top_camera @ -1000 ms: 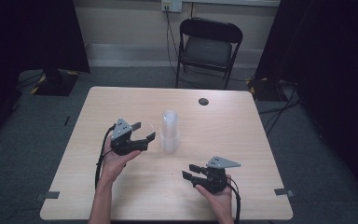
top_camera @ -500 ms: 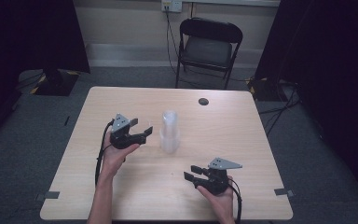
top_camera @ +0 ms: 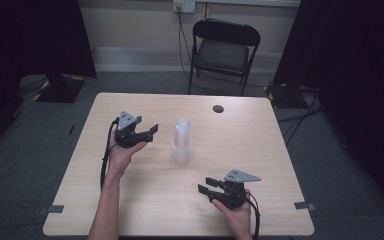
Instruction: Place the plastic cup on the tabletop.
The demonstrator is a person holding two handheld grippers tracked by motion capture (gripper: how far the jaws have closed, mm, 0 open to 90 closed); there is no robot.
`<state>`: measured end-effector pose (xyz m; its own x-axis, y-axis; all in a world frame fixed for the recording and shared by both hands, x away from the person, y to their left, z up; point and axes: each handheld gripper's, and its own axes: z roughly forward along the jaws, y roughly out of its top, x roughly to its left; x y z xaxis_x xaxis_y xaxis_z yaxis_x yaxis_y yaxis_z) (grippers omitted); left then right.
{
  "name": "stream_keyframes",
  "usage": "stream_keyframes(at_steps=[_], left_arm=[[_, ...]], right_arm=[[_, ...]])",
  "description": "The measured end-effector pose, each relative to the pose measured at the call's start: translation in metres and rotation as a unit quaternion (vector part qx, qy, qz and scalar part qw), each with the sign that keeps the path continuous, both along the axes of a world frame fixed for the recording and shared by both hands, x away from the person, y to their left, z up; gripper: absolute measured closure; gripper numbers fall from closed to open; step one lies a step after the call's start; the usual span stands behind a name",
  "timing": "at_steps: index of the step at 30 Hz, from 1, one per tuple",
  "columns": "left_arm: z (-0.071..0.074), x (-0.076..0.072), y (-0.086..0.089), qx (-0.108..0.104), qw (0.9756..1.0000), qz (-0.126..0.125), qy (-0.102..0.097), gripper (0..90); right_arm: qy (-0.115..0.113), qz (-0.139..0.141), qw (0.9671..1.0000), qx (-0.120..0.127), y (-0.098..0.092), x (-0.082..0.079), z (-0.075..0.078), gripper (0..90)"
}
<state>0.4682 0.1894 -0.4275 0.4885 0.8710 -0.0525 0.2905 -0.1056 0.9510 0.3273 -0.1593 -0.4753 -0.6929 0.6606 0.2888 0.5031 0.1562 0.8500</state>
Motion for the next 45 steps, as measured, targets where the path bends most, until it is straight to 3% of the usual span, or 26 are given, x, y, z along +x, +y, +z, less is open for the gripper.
stream_keyframes(at_steps=[3, 5, 10, 13, 18, 26, 30, 32, 35, 41, 45], left_arm=[[-0.005, 0.003, 0.001, -0.004, 0.9999, -0.007, 0.010, 24.7], [-0.010, 0.006, 0.000, 0.014, 0.9998, -0.004, 0.015, 24.5], [-0.021, 0.013, 0.001, 0.001, 0.9989, -0.015, 0.045, 23.6], [-0.025, 0.014, 0.000, 0.016, 0.9983, -0.015, 0.054, 23.5], [-0.030, 0.018, -0.001, 0.010, 0.9976, -0.014, 0.067, 23.1], [-0.035, 0.020, 0.000, 0.020, 0.9967, -0.012, 0.078, 22.9], [-0.040, 0.018, 0.000, 0.025, 0.9974, -0.008, 0.068, 23.3], [-0.041, 0.016, 0.001, 0.015, 0.9978, -0.003, 0.065, 23.3], [-0.041, 0.014, 0.002, 0.023, 0.9977, -0.005, 0.063, 22.9], [-0.047, 0.014, 0.002, 0.021, 0.9962, -0.012, 0.084, 18.1], [-0.046, 0.014, 0.001, 0.013, 0.9960, -0.011, 0.087, 15.8]], right_arm=[[0.002, -0.001, 1.0000, 0.001, 0.000, -0.001, -0.001, 53.3], [0.003, -0.001, 1.0000, 0.001, 0.000, -0.001, -0.001, 53.3], [0.002, 0.001, 1.0000, 0.001, 0.001, -0.002, 0.000, 53.3], [0.001, 0.001, 1.0000, 0.000, 0.001, -0.002, 0.000, 53.3], [0.003, 0.001, 1.0000, 0.001, 0.002, -0.001, -0.001, 53.2], [0.004, 0.005, 1.0000, -0.002, 0.004, -0.001, 0.000, 53.2], [0.004, 0.005, 1.0000, -0.001, 0.004, -0.001, 0.002, 53.3], [0.004, 0.003, 1.0000, -0.002, 0.003, 0.000, 0.002, 53.2], [0.003, 0.004, 1.0000, -0.004, 0.004, 0.000, 0.002, 53.1], [0.004, 0.006, 1.0000, -0.002, 0.005, 0.000, 0.001, 52.8], [0.003, 0.006, 1.0000, -0.002, 0.005, 0.000, 0.001, 52.6]])
